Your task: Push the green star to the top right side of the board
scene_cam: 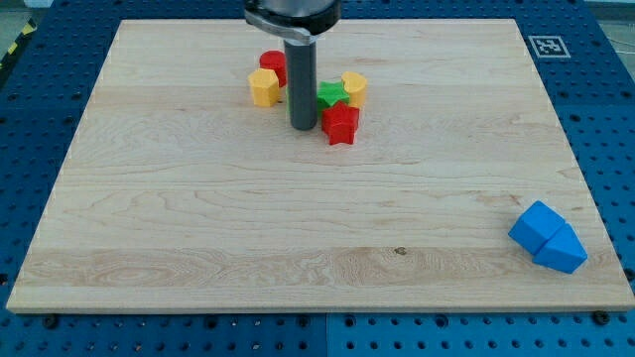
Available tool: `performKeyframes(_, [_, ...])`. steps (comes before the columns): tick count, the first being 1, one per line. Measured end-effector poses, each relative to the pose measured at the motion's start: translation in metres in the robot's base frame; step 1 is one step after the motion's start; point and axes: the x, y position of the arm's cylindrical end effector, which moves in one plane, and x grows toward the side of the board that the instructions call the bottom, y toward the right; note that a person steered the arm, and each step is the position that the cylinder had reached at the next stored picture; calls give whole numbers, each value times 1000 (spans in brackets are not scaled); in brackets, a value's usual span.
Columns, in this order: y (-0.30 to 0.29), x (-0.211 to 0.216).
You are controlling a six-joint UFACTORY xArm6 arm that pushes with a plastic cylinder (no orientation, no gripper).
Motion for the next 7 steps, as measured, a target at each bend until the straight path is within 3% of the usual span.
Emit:
performKeyframes(2, [46,-23])
performKeyframes(6, [110,-23])
performKeyframes(7, [71,-3])
